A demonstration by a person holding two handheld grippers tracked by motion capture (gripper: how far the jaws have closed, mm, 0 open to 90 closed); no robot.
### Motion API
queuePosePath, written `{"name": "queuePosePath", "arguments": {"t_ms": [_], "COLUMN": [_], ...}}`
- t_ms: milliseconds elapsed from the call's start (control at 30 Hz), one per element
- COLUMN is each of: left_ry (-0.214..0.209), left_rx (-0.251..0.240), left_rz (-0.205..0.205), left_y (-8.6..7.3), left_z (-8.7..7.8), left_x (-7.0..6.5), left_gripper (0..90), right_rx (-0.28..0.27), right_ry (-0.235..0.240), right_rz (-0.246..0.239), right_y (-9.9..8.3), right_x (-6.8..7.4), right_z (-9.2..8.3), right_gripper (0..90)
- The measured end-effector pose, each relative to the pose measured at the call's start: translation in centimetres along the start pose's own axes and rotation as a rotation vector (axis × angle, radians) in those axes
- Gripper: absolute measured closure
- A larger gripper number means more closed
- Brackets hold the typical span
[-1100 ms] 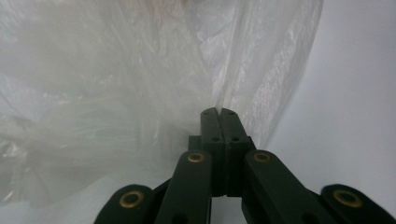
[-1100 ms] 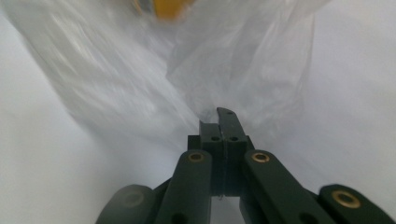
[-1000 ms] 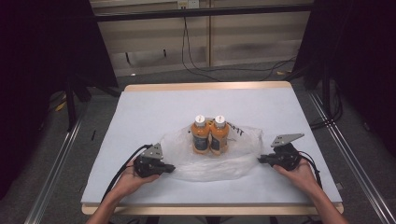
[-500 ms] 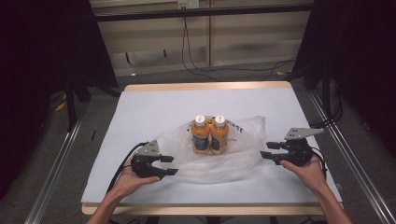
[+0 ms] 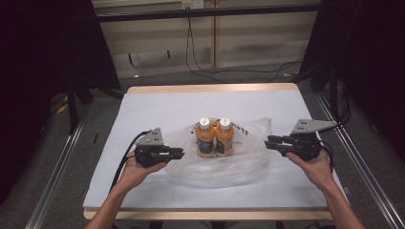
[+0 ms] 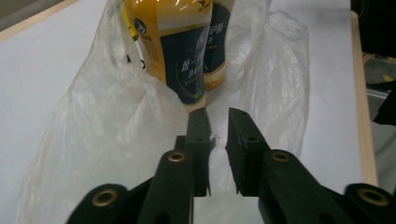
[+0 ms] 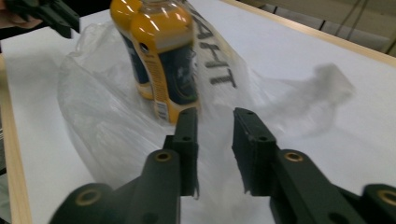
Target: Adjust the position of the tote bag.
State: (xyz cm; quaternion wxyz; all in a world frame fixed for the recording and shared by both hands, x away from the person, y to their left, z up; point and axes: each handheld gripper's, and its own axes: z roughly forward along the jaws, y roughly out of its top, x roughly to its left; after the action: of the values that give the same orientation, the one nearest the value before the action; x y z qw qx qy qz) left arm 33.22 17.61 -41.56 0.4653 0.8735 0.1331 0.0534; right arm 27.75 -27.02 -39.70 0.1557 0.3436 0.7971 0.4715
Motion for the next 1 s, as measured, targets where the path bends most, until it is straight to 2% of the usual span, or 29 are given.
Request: {"name": "queuePosePath", "arguments": {"t_ms": [67,133,167,200,233,300,333,400,467,567,600,633,667,767,967,1000], "left_ry": [-0.017,-0.033,-0.033,-0.034,-0.044,-0.045,-0.051,-0.061,-0.063,-0.033,-0.024,-0.039,-0.008,0.012,0.021,0.024], "left_rx": [0.02,0.052,0.052,0.075,0.083,0.12,0.156,0.191,0.227,0.28,0.287,0.298,0.289,0.313,0.36,0.363], "left_rz": [0.02,0.038,0.038,0.032,0.033,0.031,0.046,0.055,0.047,0.045,0.038,0.032,0.035,0.041,0.033,0.034], "left_y": [0.5,1.1,1.1,1.4,1.5,1.7,1.7,1.5,1.1,0.4,0.3,0.3,0.2,0.0,-1.0,-1.4], "left_z": [0.9,1.8,1.8,2.7,3.2,4.2,4.6,5.3,5.7,6.3,6.4,6.4,6.5,6.8,6.9,6.8], "left_x": [0.1,0.3,0.3,0.7,0.9,1.1,1.2,1.4,1.5,2.1,2.3,2.5,2.5,2.5,2.8,2.9], "left_gripper": [87.0,90.0,90.0,90.0,90.0,90.0,90.0,90.0,90.0,90.0,90.0,90.0,90.0,90.0,90.0,90.0], "right_rx": [0.001,0.028,0.028,0.072,0.088,0.135,0.152,0.202,0.245,0.296,0.31,0.323,0.339,0.377,0.467,0.465], "right_ry": [0.039,0.065,0.065,0.099,0.109,0.123,0.125,0.136,0.141,0.136,0.133,0.132,0.125,0.104,0.048,0.05], "right_rz": [-0.023,-0.052,-0.052,-0.071,-0.076,-0.088,-0.092,-0.1,-0.11,-0.121,-0.123,-0.131,-0.131,-0.14,-0.18,-0.185], "right_y": [0.8,1.8,1.8,2.6,2.8,3.3,3.4,3.3,2.9,2.2,1.9,1.7,1.5,0.9,-0.4,-0.4], "right_x": [0.4,0.8,0.8,1.1,1.1,1.1,1.0,0.9,0.8,0.7,0.7,0.6,0.6,0.4,0.1,0.1], "right_z": [1.1,2.5,2.5,3.9,4.4,6.2,6.7,8.1,9.2,10.4,10.7,11.0,11.3,11.9,12.9,12.9], "right_gripper": [80.4,84.9,84.9,86.6,87.7,90.0,90.0,90.0,90.0,90.0,90.0,90.0,90.0,90.0,90.0,90.0]}}
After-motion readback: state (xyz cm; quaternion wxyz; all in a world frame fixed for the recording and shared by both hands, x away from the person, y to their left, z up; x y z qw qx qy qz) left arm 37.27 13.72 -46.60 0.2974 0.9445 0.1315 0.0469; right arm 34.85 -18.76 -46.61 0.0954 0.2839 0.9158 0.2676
